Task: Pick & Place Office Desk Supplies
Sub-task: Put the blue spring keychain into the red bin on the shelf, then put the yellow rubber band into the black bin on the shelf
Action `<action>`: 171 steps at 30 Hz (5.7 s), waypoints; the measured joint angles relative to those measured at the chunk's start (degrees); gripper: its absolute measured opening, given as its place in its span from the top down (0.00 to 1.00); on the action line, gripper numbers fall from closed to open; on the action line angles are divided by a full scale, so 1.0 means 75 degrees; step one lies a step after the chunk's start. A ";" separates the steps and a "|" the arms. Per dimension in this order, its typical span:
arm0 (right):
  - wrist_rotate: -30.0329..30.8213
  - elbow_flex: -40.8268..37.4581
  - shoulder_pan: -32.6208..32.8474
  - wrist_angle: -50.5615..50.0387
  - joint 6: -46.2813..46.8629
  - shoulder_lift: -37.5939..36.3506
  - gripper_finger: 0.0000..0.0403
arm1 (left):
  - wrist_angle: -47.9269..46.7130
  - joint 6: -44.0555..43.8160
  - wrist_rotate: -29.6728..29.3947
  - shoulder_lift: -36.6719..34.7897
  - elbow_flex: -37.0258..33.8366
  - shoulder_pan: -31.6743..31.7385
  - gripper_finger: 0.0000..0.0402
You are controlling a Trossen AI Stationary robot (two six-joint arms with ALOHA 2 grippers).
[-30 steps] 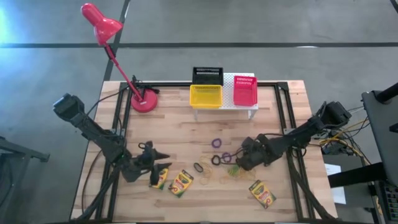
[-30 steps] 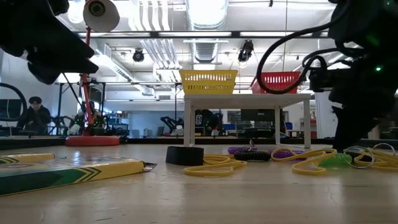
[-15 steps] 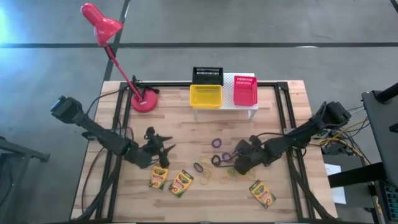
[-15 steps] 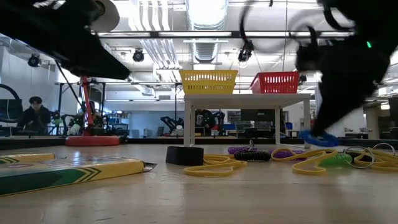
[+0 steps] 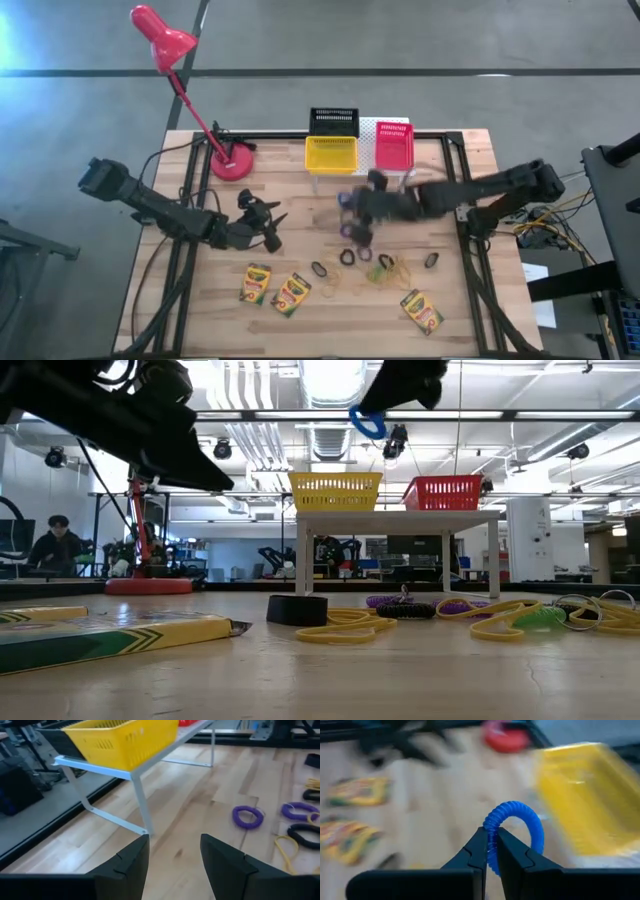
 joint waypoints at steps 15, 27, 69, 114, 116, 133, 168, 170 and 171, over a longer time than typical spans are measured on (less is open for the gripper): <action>-0.0497 0.0610 -0.3977 -0.2839 0.0239 0.0017 0.94 | -0.0006 -0.0347 0.0935 0.0000 0.0000 -0.0003 0.55; -0.0523 0.0233 -0.4551 -0.2834 0.0092 0.0115 0.93 | -0.0012 -0.0420 0.1199 0.0000 -0.0012 -0.0012 0.55; 0.0607 0.0119 0.2813 -0.1988 0.3139 0.1098 0.73 | -0.0009 -0.0551 0.1342 0.0000 -0.0015 -0.0017 0.55; -0.2623 -0.0807 0.2537 0.0819 0.0394 0.3361 0.98 | -0.0014 -0.0758 0.1514 0.0000 -0.0017 -0.0017 0.55; -0.2329 -0.0573 0.2485 0.0845 0.0182 0.3256 0.98 | -0.0012 -0.0758 0.1514 0.0000 -0.0017 -0.0017 0.55; -0.1172 0.1831 0.0090 0.1122 -0.4511 0.1996 0.98 | 0.0087 -0.0042 0.1214 0.0000 -0.0017 0.0002 0.55; -0.2665 0.1871 -0.5100 0.1186 -0.4326 0.2034 0.98 | 0.0131 0.0254 0.1056 0.0000 -0.0015 0.0440 0.55; -0.2665 0.1795 -0.5101 0.1185 -0.4126 0.2034 0.98 | 0.0131 0.0254 0.1056 0.0000 -0.0015 0.0440 0.55; -0.2665 0.1751 -0.5106 0.1169 -0.4053 0.2034 0.98 | 0.0131 0.0254 0.1056 0.0000 -0.0015 0.0440 0.55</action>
